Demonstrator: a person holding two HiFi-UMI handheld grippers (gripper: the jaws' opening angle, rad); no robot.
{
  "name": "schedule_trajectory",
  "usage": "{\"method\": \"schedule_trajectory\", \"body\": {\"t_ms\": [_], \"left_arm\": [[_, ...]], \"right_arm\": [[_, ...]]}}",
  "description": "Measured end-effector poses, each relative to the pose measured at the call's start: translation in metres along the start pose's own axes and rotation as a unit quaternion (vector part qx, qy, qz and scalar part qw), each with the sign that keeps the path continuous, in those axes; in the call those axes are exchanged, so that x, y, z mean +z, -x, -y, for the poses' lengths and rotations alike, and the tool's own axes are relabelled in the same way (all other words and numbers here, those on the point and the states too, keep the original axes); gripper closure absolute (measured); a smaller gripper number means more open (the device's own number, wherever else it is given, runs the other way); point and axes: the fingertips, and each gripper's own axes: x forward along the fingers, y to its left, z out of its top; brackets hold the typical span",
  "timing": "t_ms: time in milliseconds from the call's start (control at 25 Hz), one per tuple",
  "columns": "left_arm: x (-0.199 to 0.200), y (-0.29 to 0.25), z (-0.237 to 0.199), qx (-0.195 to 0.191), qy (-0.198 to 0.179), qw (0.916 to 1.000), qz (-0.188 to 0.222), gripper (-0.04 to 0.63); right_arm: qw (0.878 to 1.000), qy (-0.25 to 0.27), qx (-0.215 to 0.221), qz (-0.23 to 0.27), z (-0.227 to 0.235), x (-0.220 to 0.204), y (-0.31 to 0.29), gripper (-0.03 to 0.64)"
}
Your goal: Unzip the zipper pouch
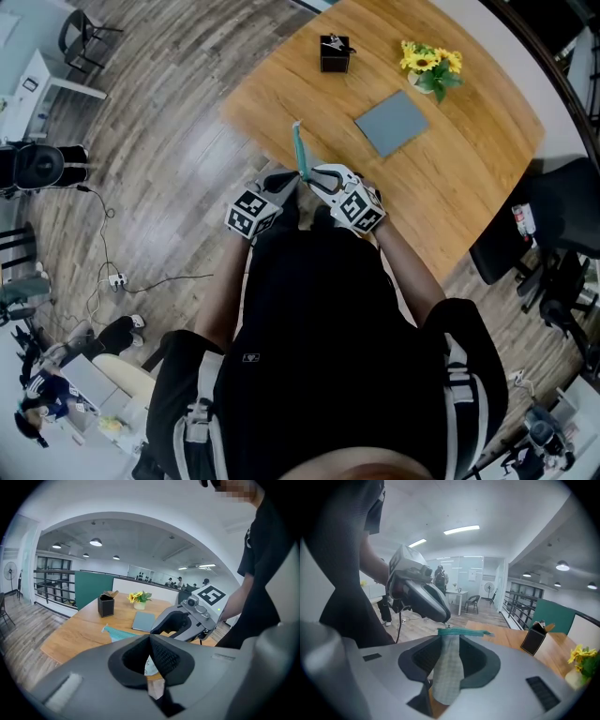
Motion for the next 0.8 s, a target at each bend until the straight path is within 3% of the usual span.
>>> {"method": "schedule_trajectory", "body": {"t_ms": [200,400,560,800], "left_arm": [[0.004,0.001,-0.004,0.006,0.014,0.9999,0.008,0.597],[0.009,-0.004,-0.002,-0.004,0.013,0.9998,0.012,0.596],[0.011,-0.004,0.002,-0.01,0.009,0.9998,0.015,0.595],[0.009,-0.008,-0.005,0.014,0.008,0.9998,0.012,0.595]], "right_arm": [[1.0,0.003,0.01,0.005,-0.007,0.007,0.002,0.42],[0.999,0.028,-0.016,-0.013,-0.011,0.005,-0.003,0.42],[0.998,0.014,-0.058,-0.013,0.003,0.004,0.0,0.546],[0.998,0.028,-0.05,-0.024,0.005,0.003,0.0,0.576]]}}
